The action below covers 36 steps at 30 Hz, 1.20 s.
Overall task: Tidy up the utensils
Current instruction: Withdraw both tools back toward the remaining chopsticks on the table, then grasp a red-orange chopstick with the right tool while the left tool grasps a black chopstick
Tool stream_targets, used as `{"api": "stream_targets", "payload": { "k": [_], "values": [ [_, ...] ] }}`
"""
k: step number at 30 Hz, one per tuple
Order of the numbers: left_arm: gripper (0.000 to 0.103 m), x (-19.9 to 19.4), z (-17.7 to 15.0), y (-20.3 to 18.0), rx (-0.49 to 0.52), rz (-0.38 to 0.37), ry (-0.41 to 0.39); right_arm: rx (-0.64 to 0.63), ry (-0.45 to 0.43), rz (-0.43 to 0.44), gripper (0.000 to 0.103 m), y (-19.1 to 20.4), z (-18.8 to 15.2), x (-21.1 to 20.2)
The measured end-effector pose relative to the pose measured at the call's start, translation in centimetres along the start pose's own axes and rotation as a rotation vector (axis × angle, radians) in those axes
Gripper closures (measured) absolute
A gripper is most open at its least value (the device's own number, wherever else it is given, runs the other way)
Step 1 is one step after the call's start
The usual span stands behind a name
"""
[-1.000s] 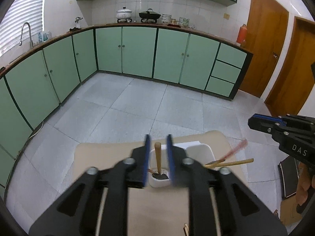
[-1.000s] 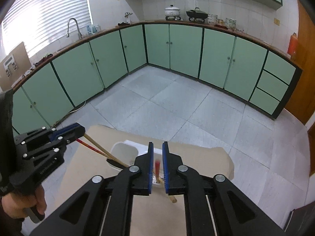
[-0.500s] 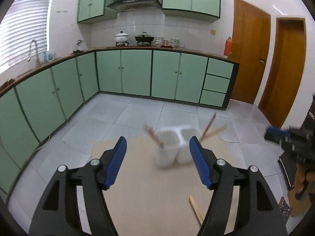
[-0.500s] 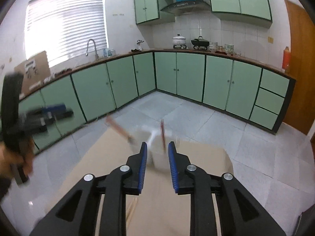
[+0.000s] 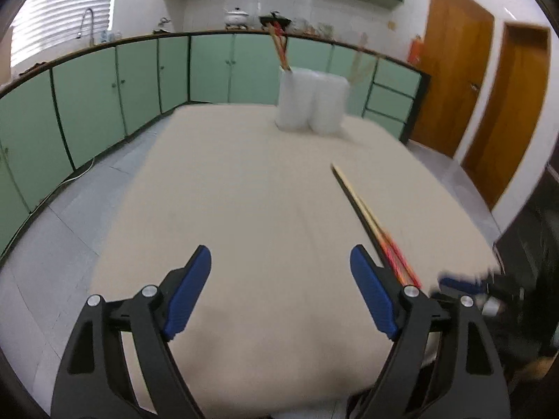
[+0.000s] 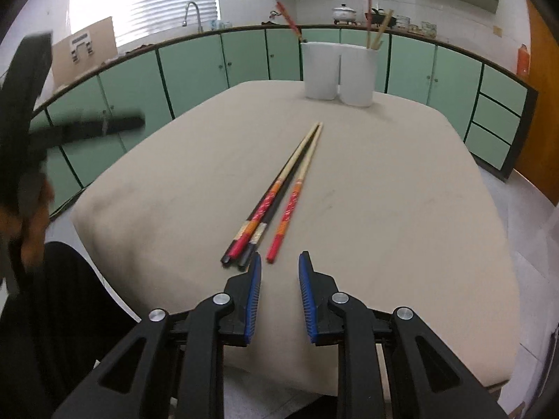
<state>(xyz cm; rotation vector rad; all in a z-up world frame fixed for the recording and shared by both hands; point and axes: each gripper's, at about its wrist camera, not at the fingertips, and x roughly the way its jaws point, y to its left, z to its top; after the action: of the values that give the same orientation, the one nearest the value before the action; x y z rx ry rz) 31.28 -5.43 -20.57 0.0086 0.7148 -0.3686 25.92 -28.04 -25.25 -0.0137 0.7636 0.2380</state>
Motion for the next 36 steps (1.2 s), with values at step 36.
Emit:
{"api": "stream_targets", "payload": {
  "k": [36],
  "values": [
    [0.019, 5.3, -3.9, -7.3, 0.161, -0.066, 0.111, 0.09, -0.002, 0.015, 0.085, -4.3, -0.1, 1.0]
  ]
}}
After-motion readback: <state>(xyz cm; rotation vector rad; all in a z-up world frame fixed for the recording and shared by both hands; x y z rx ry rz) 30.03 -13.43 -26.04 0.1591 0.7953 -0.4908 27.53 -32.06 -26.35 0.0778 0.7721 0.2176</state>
